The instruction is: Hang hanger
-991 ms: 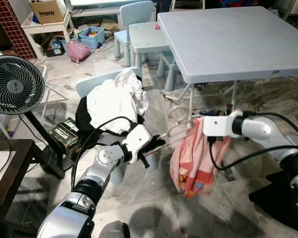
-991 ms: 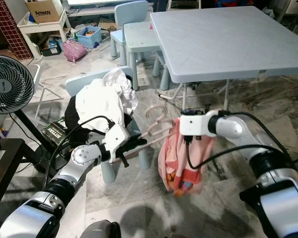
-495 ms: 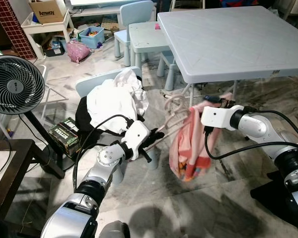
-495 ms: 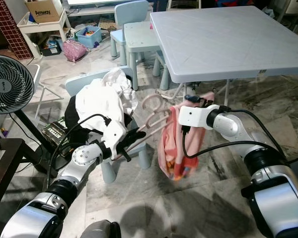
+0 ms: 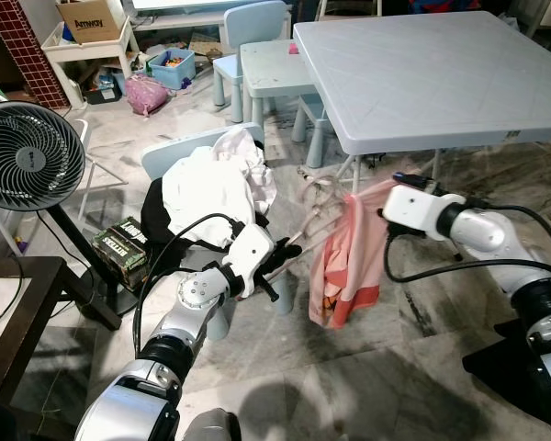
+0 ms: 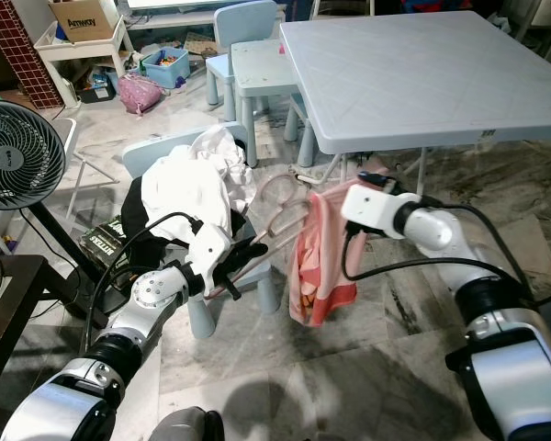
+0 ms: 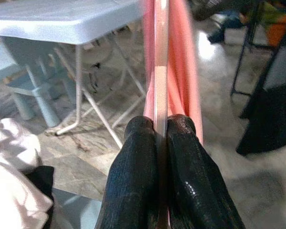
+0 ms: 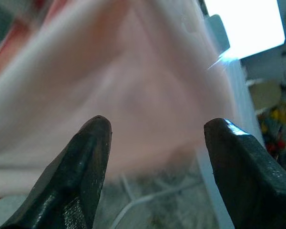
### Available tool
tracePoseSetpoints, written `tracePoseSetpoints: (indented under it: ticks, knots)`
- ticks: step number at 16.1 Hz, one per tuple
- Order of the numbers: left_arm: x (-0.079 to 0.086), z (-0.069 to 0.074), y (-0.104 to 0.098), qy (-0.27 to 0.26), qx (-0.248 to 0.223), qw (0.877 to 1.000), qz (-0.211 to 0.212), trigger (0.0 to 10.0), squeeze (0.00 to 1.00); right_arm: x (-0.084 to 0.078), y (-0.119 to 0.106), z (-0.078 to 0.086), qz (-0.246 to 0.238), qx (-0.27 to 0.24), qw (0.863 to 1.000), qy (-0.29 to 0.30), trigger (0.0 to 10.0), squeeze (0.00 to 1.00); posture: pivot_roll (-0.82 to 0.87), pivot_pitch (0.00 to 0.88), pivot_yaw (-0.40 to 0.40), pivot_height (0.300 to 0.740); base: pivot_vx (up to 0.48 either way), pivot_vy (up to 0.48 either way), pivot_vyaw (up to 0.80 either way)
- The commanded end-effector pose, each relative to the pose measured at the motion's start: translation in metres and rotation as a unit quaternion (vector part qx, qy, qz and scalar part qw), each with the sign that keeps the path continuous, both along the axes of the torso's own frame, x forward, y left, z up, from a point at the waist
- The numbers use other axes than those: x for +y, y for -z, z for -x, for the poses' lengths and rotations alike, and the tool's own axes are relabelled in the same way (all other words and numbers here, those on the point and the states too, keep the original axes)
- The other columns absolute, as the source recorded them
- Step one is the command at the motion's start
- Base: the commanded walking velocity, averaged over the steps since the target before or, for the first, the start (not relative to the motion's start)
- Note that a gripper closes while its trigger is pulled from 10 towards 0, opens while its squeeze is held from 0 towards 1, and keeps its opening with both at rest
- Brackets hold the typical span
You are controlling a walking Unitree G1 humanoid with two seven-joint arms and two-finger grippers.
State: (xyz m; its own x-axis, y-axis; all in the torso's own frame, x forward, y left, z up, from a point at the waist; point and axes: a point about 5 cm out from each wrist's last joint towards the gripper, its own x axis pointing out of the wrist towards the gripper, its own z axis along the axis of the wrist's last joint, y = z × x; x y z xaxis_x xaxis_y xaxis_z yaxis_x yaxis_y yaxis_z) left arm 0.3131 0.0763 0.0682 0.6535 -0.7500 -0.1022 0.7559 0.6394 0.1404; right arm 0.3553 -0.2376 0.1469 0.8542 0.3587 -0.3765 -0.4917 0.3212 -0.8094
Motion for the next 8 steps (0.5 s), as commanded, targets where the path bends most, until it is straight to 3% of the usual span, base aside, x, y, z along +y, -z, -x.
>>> tracePoseSetpoints:
  ticks: [1, 2, 4, 5, 8]
  knots:
    - [0.004, -0.006, -0.011, -0.014, -0.025, 0.999, 0.013, 0.0, 0.00, -0.010, -0.005, -0.001, -0.023, -0.008, 0.999, 0.028, 10.0, 0.00, -0.08, 0.000, 0.044, 0.740, 0.000, 0.000, 0.00]
    - [0.003, -0.006, -0.011, -0.012, -0.025, 1.000, 0.013, 0.0, 0.00, -0.009, -0.006, -0.001, -0.046, -0.006, 0.998, 0.032, 10.0, 0.00, -0.08, 0.000, 0.045, 0.740, 0.000, 0.000, 0.00]
    - [0.002, -0.006, -0.012, -0.011, -0.026, 1.000, 0.014, 0.0, 0.00, -0.009, -0.002, 0.001, -0.047, 0.004, 0.998, 0.032, 10.0, 0.00, -0.08, 0.000, 0.046, 0.740, 0.000, 0.000, 0.00]
    - [0.002, -0.007, -0.013, -0.008, -0.028, 0.999, 0.018, 0.0, 0.00, -0.011, 0.004, 0.004, -0.076, 0.031, 0.996, 0.041, 10.0, 0.00, -0.08, 0.000, 0.046, 0.740, 0.000, 0.000, 0.00]
    - [-0.004, -0.001, -0.014, 0.033, -0.021, 0.999, 0.031, 0.0, 0.00, -0.010, 0.031, 0.020, -0.083, 0.138, 0.987, 0.016, 10.0, 0.00, -0.08, 0.000, 0.046, 0.740, 0.000, 0.000, 0.00]
